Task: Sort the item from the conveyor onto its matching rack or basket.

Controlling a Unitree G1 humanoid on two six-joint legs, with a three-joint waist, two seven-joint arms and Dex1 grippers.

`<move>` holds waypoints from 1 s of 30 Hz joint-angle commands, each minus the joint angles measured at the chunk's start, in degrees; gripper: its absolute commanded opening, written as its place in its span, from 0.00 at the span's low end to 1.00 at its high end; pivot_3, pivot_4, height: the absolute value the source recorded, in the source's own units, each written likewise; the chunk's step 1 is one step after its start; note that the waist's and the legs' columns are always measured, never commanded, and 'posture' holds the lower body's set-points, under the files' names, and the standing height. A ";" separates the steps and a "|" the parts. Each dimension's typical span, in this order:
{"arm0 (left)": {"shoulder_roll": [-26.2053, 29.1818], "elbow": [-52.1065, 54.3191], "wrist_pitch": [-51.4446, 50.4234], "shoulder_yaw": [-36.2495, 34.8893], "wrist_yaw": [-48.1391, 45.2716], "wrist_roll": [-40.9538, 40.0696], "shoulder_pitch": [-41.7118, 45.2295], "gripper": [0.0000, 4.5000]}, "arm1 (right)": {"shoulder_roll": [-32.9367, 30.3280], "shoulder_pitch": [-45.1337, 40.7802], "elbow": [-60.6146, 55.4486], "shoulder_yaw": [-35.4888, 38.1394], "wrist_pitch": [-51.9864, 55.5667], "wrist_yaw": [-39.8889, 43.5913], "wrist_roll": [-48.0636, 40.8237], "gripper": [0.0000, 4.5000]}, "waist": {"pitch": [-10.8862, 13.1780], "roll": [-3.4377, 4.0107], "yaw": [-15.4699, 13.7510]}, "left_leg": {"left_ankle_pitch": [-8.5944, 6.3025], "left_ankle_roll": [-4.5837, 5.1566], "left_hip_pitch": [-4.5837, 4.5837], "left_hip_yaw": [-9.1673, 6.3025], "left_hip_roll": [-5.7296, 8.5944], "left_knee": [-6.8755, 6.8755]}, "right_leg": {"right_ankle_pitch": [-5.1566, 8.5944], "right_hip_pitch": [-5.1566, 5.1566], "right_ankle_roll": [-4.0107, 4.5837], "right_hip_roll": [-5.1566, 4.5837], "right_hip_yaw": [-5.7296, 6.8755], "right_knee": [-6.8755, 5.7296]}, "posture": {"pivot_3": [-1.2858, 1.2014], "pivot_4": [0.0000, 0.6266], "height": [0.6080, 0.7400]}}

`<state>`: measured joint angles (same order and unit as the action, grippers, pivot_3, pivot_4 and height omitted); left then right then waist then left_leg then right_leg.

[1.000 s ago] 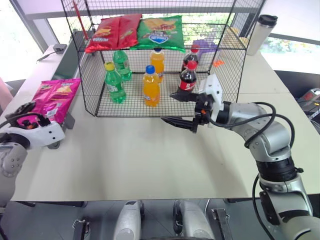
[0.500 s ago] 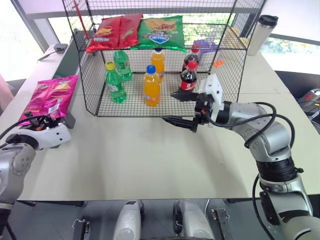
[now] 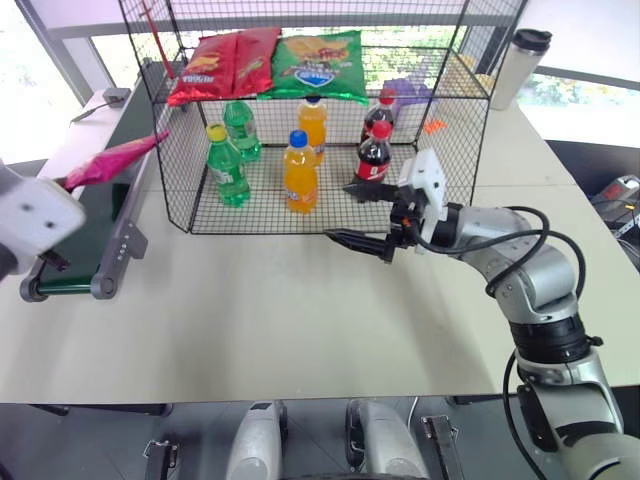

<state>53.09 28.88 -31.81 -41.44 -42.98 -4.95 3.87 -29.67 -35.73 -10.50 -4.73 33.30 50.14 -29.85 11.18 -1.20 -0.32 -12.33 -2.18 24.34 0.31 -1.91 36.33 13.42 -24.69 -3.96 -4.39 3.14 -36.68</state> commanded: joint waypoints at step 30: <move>18.13 -13.22 -34.29 -0.21 -5.95 -63.23 38.34 0.01 | 11.51 -11.00 12.32 5.31 -10.95 2.38 -2.39 1.00 | 0.03 0.00 1.24 | 0.01 -0.02 -0.37 -0.11 0.05 -0.10 | 0.19 0.13 -0.02 0.06 -0.09 -0.42 | 0.52 0.24 1.00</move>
<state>70.88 15.93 -68.10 -41.95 -49.45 -67.19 41.01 -18.64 -45.39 2.55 -0.40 23.86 51.64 -31.61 11.22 -1.20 0.92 -12.32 -2.21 23.98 0.20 -1.87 36.22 13.61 -24.55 -3.98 -4.33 3.05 -37.09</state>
